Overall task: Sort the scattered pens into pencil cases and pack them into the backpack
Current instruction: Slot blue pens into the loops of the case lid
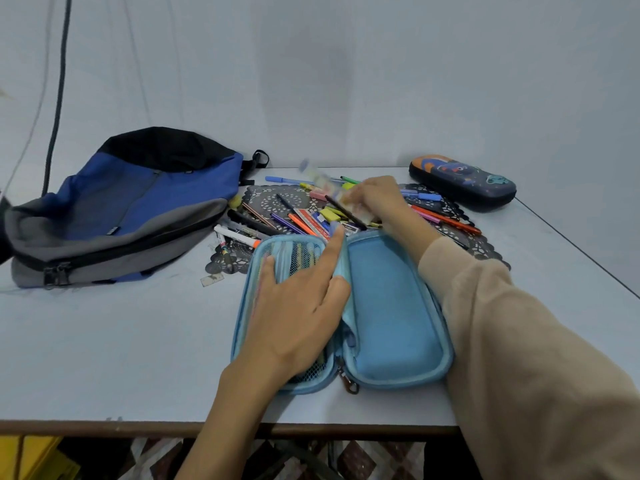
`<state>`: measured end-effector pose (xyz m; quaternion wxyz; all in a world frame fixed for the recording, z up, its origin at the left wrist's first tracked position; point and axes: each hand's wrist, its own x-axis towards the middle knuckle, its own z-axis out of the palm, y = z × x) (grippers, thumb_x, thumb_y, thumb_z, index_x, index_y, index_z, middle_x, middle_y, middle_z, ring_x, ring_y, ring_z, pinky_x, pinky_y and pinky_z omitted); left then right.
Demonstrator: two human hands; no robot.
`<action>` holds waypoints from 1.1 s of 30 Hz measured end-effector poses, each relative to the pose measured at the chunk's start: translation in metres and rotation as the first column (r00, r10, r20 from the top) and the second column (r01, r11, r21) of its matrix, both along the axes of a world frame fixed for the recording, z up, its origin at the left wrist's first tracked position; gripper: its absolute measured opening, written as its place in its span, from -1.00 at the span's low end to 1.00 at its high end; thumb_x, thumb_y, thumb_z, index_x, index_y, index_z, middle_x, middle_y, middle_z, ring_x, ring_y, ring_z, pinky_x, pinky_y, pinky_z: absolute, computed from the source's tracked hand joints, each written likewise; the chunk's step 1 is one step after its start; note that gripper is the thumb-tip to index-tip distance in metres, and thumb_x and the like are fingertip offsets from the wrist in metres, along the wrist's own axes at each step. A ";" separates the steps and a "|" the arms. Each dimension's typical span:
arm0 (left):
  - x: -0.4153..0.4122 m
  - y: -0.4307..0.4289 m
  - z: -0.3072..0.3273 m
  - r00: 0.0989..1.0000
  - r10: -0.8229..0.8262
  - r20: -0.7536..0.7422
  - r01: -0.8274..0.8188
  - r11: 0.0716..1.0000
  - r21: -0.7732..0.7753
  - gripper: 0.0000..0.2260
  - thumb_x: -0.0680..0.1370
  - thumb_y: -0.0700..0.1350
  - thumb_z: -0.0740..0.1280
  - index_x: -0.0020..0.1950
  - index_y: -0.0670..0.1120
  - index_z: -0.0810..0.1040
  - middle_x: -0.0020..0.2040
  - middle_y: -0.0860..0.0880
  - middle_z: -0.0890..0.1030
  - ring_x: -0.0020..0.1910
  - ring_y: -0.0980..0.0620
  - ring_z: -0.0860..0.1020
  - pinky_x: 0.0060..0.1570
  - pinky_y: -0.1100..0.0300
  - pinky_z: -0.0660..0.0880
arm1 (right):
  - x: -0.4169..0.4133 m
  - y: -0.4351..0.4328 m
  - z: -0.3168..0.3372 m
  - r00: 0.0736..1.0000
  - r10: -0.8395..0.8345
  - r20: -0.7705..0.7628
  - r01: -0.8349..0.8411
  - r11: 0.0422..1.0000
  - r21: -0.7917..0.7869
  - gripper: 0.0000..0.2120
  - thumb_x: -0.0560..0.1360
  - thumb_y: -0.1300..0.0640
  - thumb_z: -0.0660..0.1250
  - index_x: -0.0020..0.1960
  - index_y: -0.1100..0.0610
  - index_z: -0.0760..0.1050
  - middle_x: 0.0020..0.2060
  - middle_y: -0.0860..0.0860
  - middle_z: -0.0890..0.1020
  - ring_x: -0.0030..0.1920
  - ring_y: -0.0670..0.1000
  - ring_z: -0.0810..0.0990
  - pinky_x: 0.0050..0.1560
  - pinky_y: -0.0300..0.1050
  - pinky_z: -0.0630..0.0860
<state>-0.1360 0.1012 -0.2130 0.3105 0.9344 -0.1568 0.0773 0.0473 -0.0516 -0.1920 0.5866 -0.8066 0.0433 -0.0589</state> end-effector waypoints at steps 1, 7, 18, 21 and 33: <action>0.000 -0.001 0.000 1.000 0.001 -0.004 -0.001 1.000 0.001 -0.42 0.48 0.16 -0.22 0.53 0.35 -0.19 -0.43 0.02 0.44 -0.06 0.19 0.50 0.53 -0.06 -0.14 | -0.007 -0.003 0.006 1.000 -0.009 -0.006 0.010 0.985 0.170 -0.85 0.43 0.38 0.38 0.00 0.32 0.58 -0.20 0.17 0.63 -0.31 0.02 0.57 -0.36 -0.19 0.51; 0.000 -0.003 0.000 1.000 0.015 -0.001 -0.015 0.999 0.029 -0.42 0.48 0.14 -0.23 0.53 0.33 -0.19 -0.38 0.02 0.45 -0.12 0.19 0.47 0.53 -0.09 -0.14 | -0.062 -0.024 0.020 0.968 0.239 -0.073 -0.220 0.954 0.203 -0.66 0.49 0.42 0.31 0.21 0.15 0.49 -0.18 0.09 0.61 -0.32 0.00 0.58 -0.41 -0.20 0.53; 0.003 -0.006 -0.001 1.000 0.005 0.003 -0.005 0.998 0.061 -0.39 0.45 0.18 -0.27 0.53 0.33 -0.22 -0.38 0.05 0.43 -0.14 0.24 0.43 0.50 -0.17 -0.09 | -0.147 -0.030 0.001 0.752 0.567 -0.337 -0.643 0.743 -0.185 -0.58 0.49 0.33 0.37 0.25 0.09 0.29 -0.40 0.09 0.61 -0.44 0.11 0.47 -0.45 -0.20 0.38; 0.002 -0.006 0.000 1.000 0.005 -0.007 -0.005 0.999 0.054 -0.41 0.47 0.16 -0.24 0.53 0.33 -0.21 -0.38 0.07 0.42 -0.14 0.24 0.43 0.51 -0.16 -0.10 | -0.148 -0.029 -0.001 0.718 0.590 -0.369 -0.682 0.701 -0.208 -0.43 0.51 0.33 0.35 0.36 0.07 0.12 -0.40 0.05 0.63 -0.50 0.03 0.46 -0.39 -0.22 0.45; 0.007 -0.015 0.006 0.994 -0.107 -0.003 0.106 0.981 0.160 -0.33 0.40 0.25 -0.30 0.53 0.22 -0.32 0.54 0.28 -0.26 0.51 0.29 -0.24 0.48 -0.21 -0.27 | -0.127 -0.058 0.013 0.933 0.355 -0.065 -0.361 0.926 -0.112 -0.81 0.48 0.31 0.41 0.08 0.17 0.55 -0.40 0.15 0.59 -0.48 0.09 0.54 -0.50 -0.17 0.46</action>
